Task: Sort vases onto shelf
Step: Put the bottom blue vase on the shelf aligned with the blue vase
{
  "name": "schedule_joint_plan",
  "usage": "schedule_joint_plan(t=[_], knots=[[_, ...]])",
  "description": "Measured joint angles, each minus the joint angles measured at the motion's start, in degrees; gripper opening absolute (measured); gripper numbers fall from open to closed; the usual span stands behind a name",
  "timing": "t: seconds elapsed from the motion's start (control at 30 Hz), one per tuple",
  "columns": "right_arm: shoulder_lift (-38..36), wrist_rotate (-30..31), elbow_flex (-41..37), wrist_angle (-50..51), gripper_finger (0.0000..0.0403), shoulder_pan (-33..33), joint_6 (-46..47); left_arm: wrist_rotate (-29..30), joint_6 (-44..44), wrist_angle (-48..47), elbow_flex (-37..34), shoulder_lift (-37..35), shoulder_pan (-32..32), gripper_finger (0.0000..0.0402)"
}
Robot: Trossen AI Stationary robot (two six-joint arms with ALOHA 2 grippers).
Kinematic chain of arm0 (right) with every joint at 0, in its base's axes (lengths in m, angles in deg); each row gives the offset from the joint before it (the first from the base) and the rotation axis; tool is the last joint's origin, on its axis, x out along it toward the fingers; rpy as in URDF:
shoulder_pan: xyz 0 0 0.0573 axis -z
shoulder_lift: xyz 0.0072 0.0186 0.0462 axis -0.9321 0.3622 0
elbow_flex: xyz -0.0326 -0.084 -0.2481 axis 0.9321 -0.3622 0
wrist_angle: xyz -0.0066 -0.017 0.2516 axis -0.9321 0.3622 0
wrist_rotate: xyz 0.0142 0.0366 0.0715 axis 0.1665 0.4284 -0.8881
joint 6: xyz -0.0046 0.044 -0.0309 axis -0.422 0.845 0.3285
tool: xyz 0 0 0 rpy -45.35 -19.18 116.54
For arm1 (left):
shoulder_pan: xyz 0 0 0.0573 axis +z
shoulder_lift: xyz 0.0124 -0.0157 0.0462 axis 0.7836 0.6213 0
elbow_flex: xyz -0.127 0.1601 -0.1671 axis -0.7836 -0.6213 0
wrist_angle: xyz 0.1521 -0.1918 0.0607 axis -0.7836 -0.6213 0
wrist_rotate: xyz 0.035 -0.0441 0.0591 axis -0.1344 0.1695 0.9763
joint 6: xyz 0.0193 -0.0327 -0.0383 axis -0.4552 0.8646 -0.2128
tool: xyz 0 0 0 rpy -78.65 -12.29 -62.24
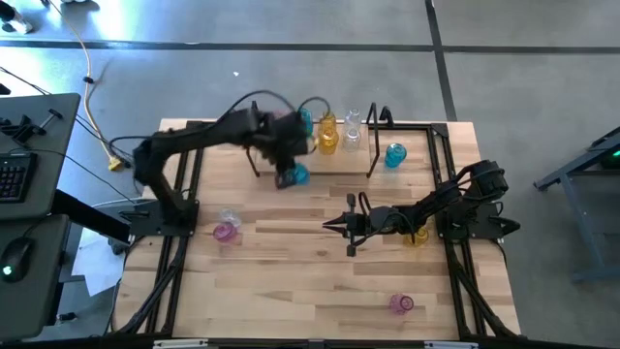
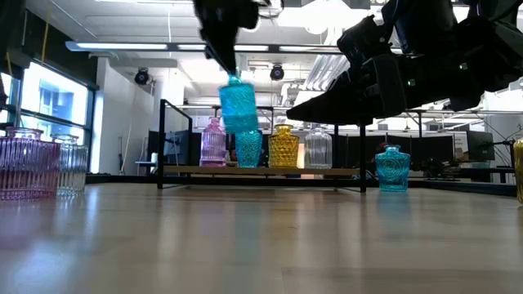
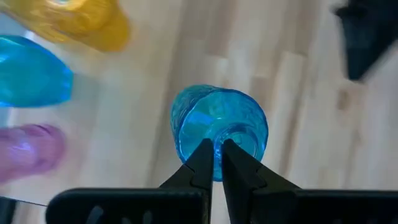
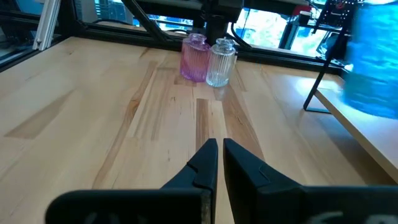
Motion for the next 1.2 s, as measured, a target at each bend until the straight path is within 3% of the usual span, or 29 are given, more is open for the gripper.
schedule_joint_plan(t=[0.2, 0.53, 1.0, 1.2], knots=[[0.0, 0.0, 0.0, 0.2, 0.0016, 0.0, 0.0, 0.0, -2.3, -1.7, 7.9, 7.4, 5.6, 0.0008], [0.0, 0.0, 0.0, 0.3, 0.0016, 0.0, 0.0, 1.0, -1.3, 1.1, 8.0, 11.8, 11.0, 0.0008], [0.0, 0.0, 0.0, 1.7, 0.0016, 0.0, 0.8, 1.0, -1.7, 4.6, 8.0, 15.0, 13.5, 0.0008], [0.0, 0.0, 0.0, 2.4, 0.0016, 0.0, 1.1, 1.4, -1.6, 4.9, 8.0, 15.1, 13.5, 0.0035]])
